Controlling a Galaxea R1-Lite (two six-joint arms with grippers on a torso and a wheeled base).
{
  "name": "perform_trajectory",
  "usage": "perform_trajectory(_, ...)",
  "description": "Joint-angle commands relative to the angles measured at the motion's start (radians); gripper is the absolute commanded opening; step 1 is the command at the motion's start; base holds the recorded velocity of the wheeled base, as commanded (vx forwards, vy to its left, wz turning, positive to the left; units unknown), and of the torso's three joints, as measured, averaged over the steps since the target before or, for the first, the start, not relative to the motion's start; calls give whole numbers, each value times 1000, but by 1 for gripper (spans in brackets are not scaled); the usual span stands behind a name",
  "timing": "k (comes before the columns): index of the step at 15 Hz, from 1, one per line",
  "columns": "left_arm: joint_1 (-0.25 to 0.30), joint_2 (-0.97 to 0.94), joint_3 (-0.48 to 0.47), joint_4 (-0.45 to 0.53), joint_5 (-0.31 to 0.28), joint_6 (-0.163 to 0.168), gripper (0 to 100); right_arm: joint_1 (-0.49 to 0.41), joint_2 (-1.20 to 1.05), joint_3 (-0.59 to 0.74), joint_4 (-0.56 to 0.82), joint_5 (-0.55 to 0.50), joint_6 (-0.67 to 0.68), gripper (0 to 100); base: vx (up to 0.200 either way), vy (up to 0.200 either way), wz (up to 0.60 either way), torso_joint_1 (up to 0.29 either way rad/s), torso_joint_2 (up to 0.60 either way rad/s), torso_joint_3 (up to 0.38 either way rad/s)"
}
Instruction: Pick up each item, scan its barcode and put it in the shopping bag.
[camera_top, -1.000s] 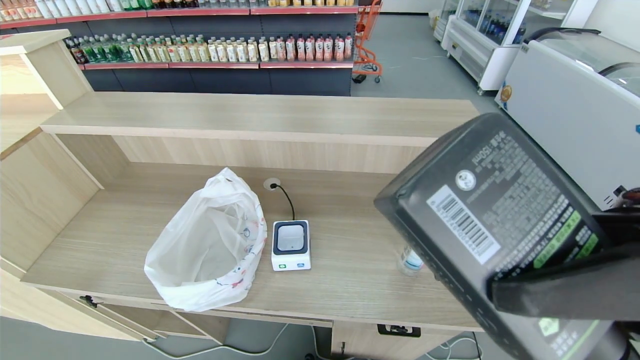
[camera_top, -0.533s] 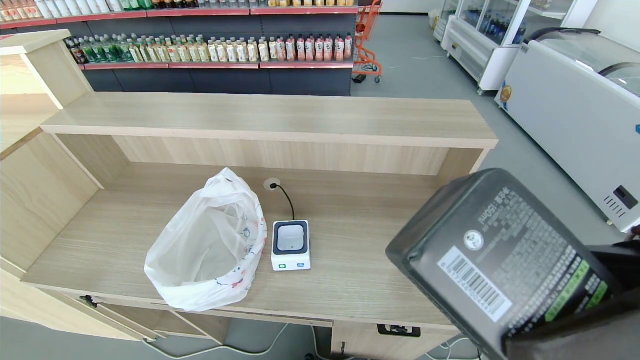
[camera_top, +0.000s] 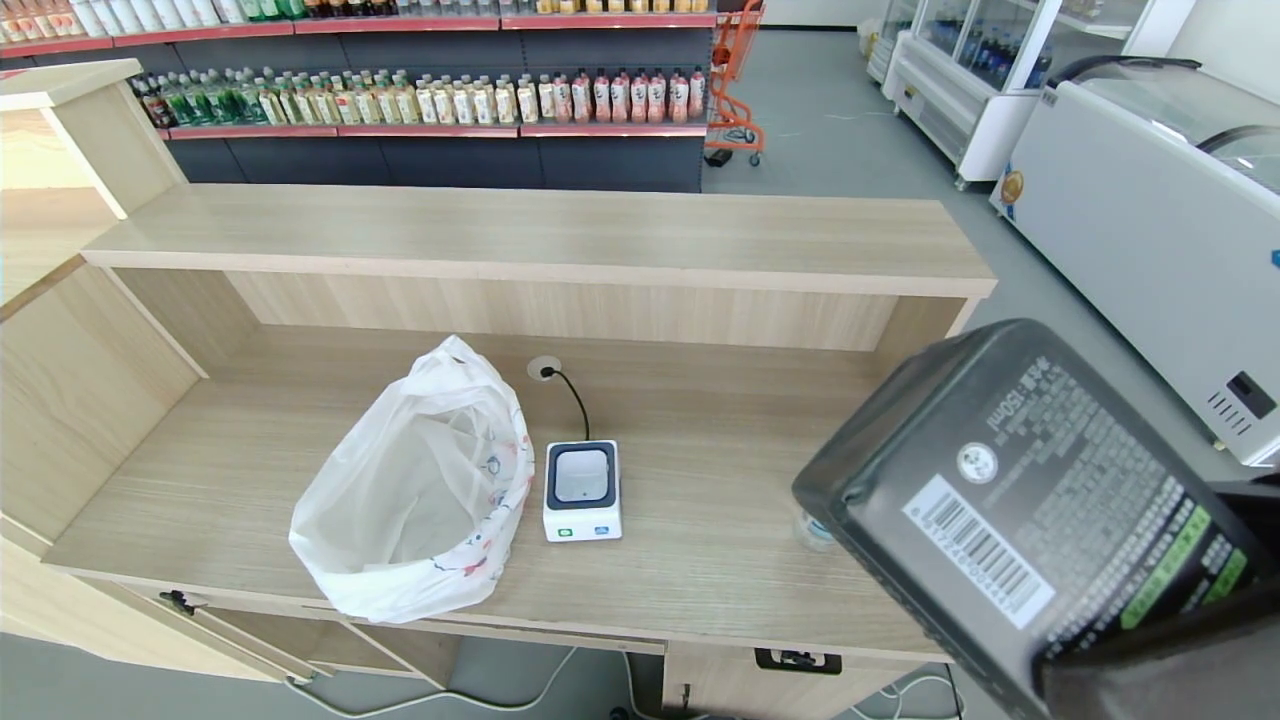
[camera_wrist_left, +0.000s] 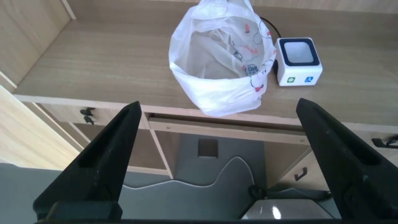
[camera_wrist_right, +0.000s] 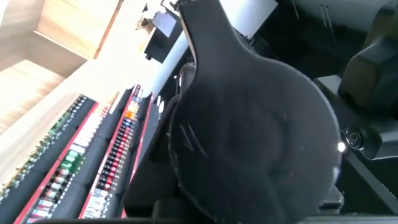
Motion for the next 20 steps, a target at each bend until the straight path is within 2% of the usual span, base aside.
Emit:
perform_trajectory(1, 0, 1, 0, 0, 0, 0, 100, -3, 5, 1, -1, 0, 2, 0, 0, 0, 0, 0, 0, 0)
perform_trajectory(6, 0, 1, 0, 0, 0, 0, 100, -14, 16, 1, 13, -4, 23, 0, 0, 0, 0, 0, 0, 0)
perform_trajectory(7, 0, 1, 0, 0, 0, 0, 100, -89, 36, -4, 41, -12, 138, 0, 0, 0, 0, 0, 0, 0)
perform_trajectory(9, 0, 0, 0, 0, 0, 0, 100, -454, 22, 33, 196, -87, 480, 0, 0, 0, 0, 0, 0, 0)
perform_trajectory(10, 0, 1, 0, 0, 0, 0, 100, -574, -44, 19, 238, -150, 647, 0, 0, 0, 0, 0, 0, 0)
perform_trajectory(11, 0, 1, 0, 0, 0, 0, 100, -654, -90, 36, 245, -210, 779, 0, 0, 0, 0, 0, 0, 0)
perform_trajectory(13, 0, 1, 0, 0, 0, 0, 100, -731, -165, 44, 258, -325, 1077, 0, 0, 0, 0, 0, 0, 0)
perform_trajectory(14, 0, 1, 0, 0, 0, 0, 100, -724, -199, 44, 315, -357, 1313, 0, 0, 0, 0, 0, 0, 0)
perform_trajectory(16, 0, 1, 0, 0, 0, 0, 100, -686, -233, -73, 444, -483, 1730, 0, 0, 0, 0, 0, 0, 0)
perform_trajectory(18, 0, 1, 0, 0, 0, 0, 100, -662, -181, -192, 481, -581, 2188, 0, 0, 0, 0, 0, 0, 0)
perform_trajectory(19, 0, 1, 0, 0, 0, 0, 100, -657, -154, -226, 490, -587, 2454, 0, 0, 0, 0, 0, 0, 0)
perform_trajectory(20, 0, 1, 0, 0, 0, 0, 100, -654, -136, -247, 499, -563, 2651, 0, 0, 0, 0, 0, 0, 0)
